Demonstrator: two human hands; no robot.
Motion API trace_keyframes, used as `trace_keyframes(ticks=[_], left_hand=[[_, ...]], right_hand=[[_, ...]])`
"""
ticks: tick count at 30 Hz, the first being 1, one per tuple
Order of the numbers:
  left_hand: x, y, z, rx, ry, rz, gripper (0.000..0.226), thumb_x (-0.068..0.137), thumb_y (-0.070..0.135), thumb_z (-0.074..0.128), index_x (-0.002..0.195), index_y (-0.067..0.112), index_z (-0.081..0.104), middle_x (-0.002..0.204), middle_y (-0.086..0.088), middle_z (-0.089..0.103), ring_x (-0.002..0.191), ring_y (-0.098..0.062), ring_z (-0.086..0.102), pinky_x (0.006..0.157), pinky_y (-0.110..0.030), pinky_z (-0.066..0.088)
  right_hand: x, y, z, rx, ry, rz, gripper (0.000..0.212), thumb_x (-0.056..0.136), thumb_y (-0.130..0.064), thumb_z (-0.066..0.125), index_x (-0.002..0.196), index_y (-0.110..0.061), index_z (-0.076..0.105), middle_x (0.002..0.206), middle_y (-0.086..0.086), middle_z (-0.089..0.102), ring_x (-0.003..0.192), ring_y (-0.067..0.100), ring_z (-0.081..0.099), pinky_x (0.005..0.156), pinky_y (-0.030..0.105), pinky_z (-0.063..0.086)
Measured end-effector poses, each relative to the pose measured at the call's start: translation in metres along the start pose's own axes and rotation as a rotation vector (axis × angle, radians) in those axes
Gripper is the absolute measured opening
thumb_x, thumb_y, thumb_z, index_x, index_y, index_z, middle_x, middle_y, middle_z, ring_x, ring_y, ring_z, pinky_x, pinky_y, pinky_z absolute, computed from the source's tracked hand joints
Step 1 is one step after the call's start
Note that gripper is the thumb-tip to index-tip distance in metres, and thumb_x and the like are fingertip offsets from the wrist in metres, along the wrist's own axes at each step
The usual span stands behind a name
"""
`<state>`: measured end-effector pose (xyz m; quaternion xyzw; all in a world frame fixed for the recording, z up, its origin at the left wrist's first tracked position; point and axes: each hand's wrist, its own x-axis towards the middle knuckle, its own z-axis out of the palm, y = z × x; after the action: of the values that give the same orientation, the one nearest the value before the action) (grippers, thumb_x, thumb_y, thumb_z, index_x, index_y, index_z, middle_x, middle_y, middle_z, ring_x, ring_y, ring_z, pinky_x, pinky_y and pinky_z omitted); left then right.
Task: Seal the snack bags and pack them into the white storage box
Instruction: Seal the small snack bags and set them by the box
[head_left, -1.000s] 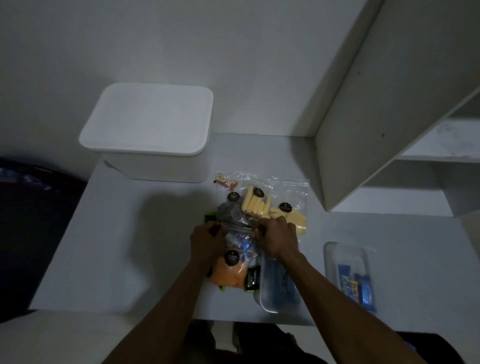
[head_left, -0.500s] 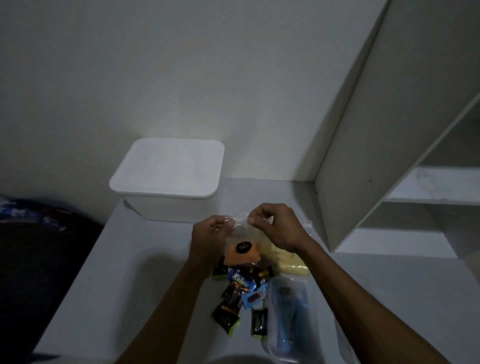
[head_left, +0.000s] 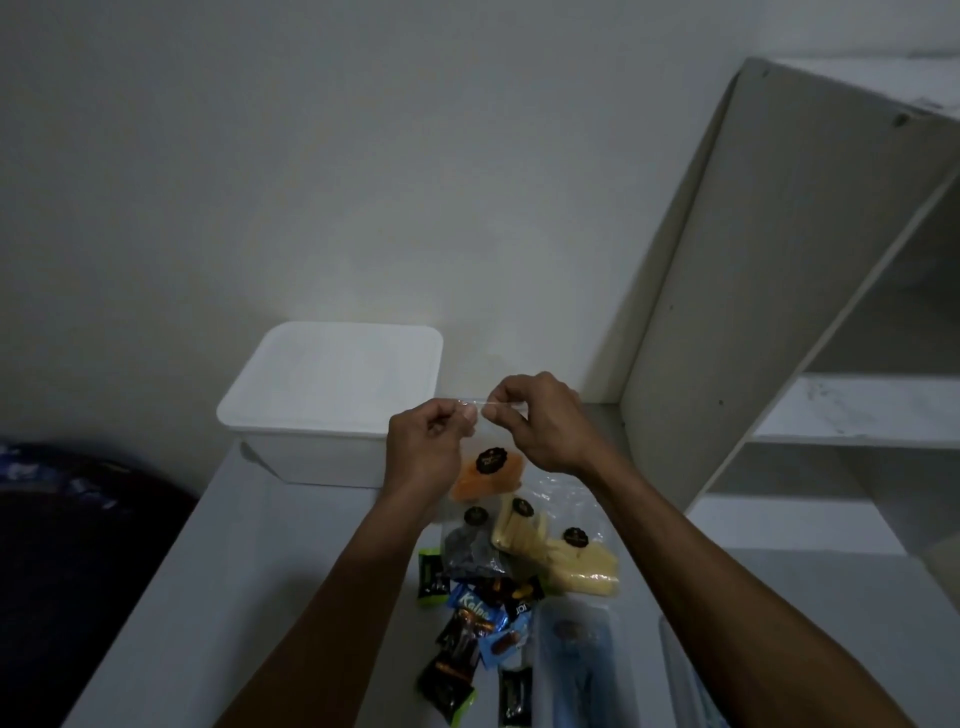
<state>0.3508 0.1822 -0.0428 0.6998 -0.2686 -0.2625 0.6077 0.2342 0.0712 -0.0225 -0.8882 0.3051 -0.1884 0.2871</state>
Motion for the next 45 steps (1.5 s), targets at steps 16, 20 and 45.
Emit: trace_keyframes(ticks=[16,20,45], left_hand=[[0.011,0.008,0.004,0.036,-0.013,0.070,0.011,0.090,0.022,0.067,0.081,0.020,0.071,0.080,-0.002,0.071,0.081,-0.016,0.065,0.077,-0.035,0.052],[0.012,0.009,0.003,0.020,0.000,0.072,0.012,0.090,0.020,0.067,0.079,0.022,0.071,0.079,-0.001,0.071,0.077,-0.013,0.064,0.073,-0.030,0.050],[0.015,0.018,-0.004,-0.024,0.026,0.081,0.010,0.091,0.019,0.066,0.083,0.015,0.071,0.077,0.003,0.069,0.067,0.002,0.061,0.066,-0.021,0.045]], right_hand=[[0.010,-0.003,-0.011,0.043,0.015,0.032,0.012,0.092,-0.040,0.062,0.081,-0.035,0.062,0.097,-0.012,0.067,0.098,0.015,0.060,0.090,0.047,0.049],[0.008,0.000,-0.020,0.087,-0.006,0.042,0.015,0.091,-0.041,0.064,0.090,-0.027,0.070,0.100,-0.010,0.071,0.097,0.012,0.063,0.087,0.039,0.050],[-0.001,0.005,-0.030,0.310,0.112,0.171,0.011,0.090,-0.031,0.070,0.081,-0.024,0.069,0.093,-0.007,0.072,0.083,0.009,0.064,0.067,0.022,0.046]])
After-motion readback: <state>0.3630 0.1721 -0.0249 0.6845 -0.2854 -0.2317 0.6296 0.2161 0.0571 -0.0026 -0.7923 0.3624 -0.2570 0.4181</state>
